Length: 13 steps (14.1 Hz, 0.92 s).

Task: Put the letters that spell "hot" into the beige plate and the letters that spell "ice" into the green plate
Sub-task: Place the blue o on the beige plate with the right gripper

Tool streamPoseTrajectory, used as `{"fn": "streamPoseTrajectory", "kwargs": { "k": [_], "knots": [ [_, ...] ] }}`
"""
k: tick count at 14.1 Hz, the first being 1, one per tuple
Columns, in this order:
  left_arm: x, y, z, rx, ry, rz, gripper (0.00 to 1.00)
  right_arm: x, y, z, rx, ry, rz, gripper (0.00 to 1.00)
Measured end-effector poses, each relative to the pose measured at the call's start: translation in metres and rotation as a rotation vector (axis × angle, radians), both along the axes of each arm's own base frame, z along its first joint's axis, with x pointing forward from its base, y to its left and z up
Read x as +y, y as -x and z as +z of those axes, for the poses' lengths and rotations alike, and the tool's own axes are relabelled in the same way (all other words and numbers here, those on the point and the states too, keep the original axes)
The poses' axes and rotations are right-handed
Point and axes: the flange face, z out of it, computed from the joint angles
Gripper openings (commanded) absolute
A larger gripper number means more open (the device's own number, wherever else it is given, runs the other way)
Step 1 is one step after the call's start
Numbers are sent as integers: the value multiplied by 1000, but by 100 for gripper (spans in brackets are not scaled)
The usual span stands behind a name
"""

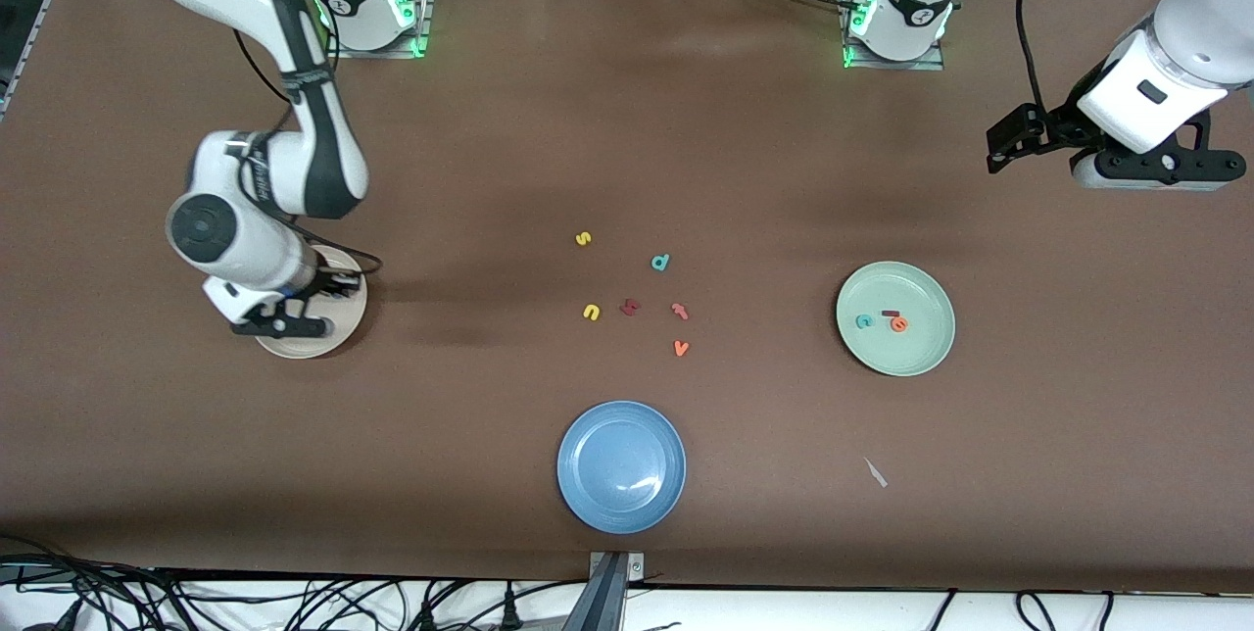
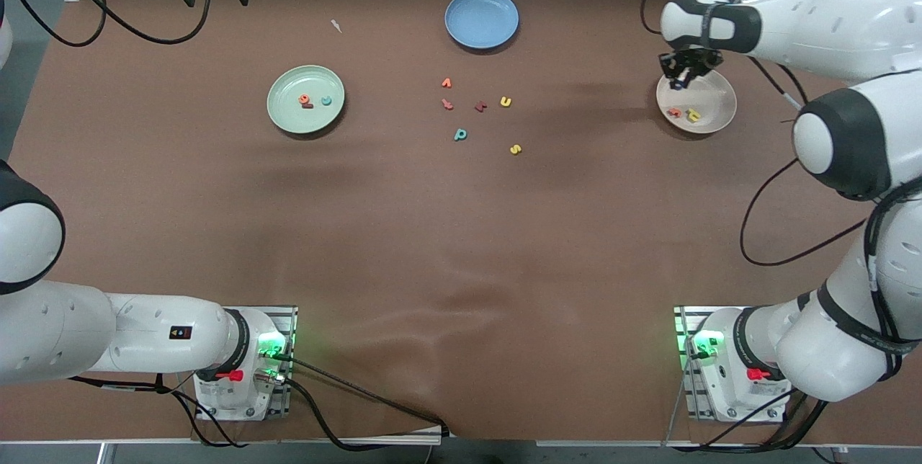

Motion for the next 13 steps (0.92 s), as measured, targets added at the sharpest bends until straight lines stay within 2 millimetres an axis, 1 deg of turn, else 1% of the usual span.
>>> {"fn": "streamPoseTrajectory", "kwargs": {
  "k": [1, 2, 3, 4, 5, 6, 8, 11, 12, 13],
  "knots": [
    [0, 0, 0, -1, 0, -1, 100, -17, 8, -2, -4, -2, 3, 3],
    [0, 0, 0, -1, 0, 1, 100, -30, 15, -6, -12, -1, 5, 57],
    [2, 0, 0, -1, 0, 4, 100, -36, 21, -12, -18, 0, 6, 100],
    [4, -1, 0, -1, 0, 7, 100, -38, 25, -17, -21, -3, -2, 100],
    [5, -1, 0, -1, 0, 9, 100, -37, 25, -18, -27, -19, -20, 100],
    [6, -1, 0, -1, 0, 11, 100, -35, 22, -14, -37, -39, -38, 100],
    [6, -1, 1, -1, 0, 12, 100, -26, 11, 1, -17, -66, -47, 100],
    [6, -1, 1, -2, 1, 12, 100, -10, -8, 39, 47, -89, -88, 100],
    [6, -1, 1, -2, 1, 12, 100, -6, -11, 46, 55, -90, -104, 100],
    [6, -1, 1, -2, 1, 12, 100, -3, -13, 49, 57, -90, -112, 100]
  ]
}}
